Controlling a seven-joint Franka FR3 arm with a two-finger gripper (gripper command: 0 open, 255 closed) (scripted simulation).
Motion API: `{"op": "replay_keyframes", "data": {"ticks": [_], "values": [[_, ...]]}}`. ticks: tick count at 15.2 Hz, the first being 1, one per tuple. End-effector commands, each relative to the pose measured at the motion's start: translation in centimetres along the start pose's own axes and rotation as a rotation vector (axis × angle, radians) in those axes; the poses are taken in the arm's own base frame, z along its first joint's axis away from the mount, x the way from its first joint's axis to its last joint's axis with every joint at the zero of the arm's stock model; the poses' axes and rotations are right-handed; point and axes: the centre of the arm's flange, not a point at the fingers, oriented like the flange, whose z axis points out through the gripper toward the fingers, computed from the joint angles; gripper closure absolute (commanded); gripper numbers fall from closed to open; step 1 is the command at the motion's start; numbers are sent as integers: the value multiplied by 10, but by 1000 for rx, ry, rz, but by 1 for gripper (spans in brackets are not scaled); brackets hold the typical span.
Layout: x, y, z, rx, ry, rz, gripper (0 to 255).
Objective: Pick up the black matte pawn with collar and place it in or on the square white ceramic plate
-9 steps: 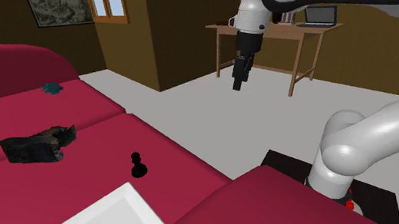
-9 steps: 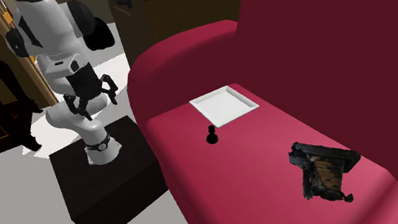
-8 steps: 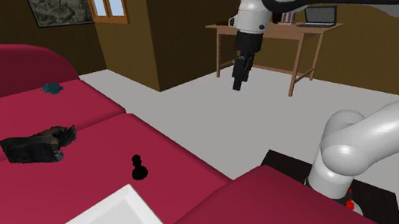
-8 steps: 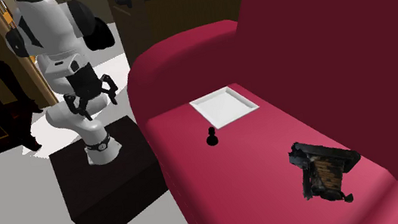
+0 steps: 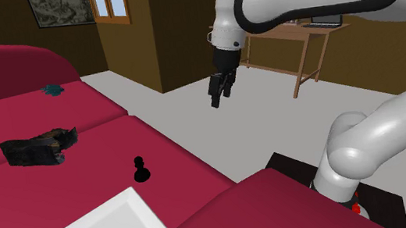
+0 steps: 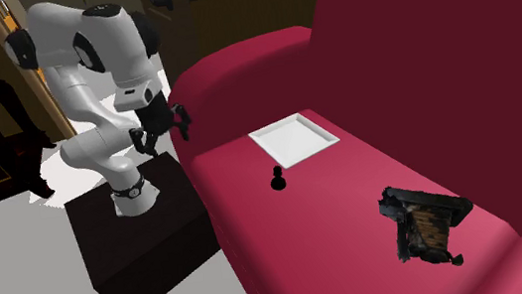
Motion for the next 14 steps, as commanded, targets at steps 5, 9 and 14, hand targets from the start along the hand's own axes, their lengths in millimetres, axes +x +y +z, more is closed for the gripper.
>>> {"op": "replay_keyframes", "data": {"ticks": [5,9,14], "values": [[45,-55,37,4,-8,23,0],[76,-90,61,6,-13,38,0],[115,-135,91,9,-20,56,0]]}}
